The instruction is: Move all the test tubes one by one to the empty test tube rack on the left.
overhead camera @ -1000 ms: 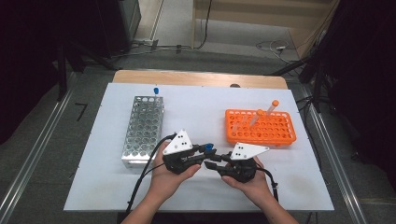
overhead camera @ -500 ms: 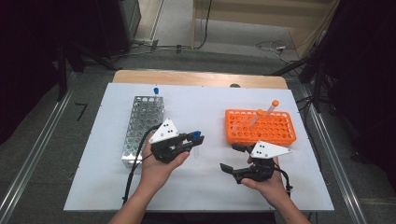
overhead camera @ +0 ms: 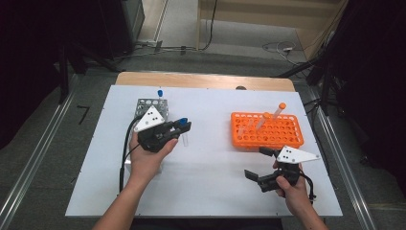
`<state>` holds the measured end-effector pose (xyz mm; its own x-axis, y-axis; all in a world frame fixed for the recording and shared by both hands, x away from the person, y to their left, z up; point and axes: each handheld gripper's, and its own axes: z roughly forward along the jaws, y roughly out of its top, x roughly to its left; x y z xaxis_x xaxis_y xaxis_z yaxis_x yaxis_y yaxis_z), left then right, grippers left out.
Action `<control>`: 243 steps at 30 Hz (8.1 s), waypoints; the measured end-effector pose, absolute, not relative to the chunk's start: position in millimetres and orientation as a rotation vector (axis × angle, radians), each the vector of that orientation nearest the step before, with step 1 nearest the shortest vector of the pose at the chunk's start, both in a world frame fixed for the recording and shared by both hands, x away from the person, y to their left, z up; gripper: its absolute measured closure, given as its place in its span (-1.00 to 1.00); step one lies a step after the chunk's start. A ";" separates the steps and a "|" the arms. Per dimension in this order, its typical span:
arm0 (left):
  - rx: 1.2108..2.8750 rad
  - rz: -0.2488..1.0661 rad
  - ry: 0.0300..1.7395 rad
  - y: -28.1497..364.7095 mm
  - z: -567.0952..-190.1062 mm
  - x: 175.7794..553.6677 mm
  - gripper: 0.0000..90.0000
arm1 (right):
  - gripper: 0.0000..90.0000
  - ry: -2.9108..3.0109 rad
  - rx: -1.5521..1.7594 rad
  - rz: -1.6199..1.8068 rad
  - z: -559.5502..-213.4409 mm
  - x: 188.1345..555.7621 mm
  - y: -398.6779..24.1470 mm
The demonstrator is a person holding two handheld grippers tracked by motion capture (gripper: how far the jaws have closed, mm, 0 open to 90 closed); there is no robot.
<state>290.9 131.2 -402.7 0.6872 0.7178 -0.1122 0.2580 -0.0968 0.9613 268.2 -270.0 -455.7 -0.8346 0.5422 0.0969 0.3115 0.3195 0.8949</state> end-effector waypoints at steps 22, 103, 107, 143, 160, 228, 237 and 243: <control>1.587 0.634 0.974 180.2 -391.7 341.5 0.70 | -1.00 2.325 0.842 1.503 -466.5 273.8 -295.6; 1.620 0.567 1.117 180.5 -409.7 353.4 -0.79 | -1.00 2.302 0.878 1.500 -470.4 281.2 -298.9; 1.614 0.560 1.081 177.7 -405.9 335.7 -0.90 | -0.99 2.281 0.898 1.498 -469.1 283.5 -301.7; 1.622 0.430 0.967 145.2 -434.3 261.4 -1.00 | -0.91 2.108 1.078 1.411 -452.3 337.2 -324.6; 1.607 0.419 0.972 147.4 -433.9 261.2 -1.00 | -0.08 1.902 1.356 1.268 -458.4 400.5 -325.6; 1.674 0.392 0.876 115.6 -432.2 255.1 -1.00 | 0.63 2.096 1.064 1.311 -449.2 291.5 -266.9; 1.685 0.364 0.843 105.9 -432.4 254.0 -0.97 | 0.63 2.197 0.956 1.332 -455.3 281.8 -234.1; 1.700 0.341 0.796 95.5 -432.7 252.2 -0.92 | 0.63 2.254 0.890 1.338 -458.5 274.6 -215.1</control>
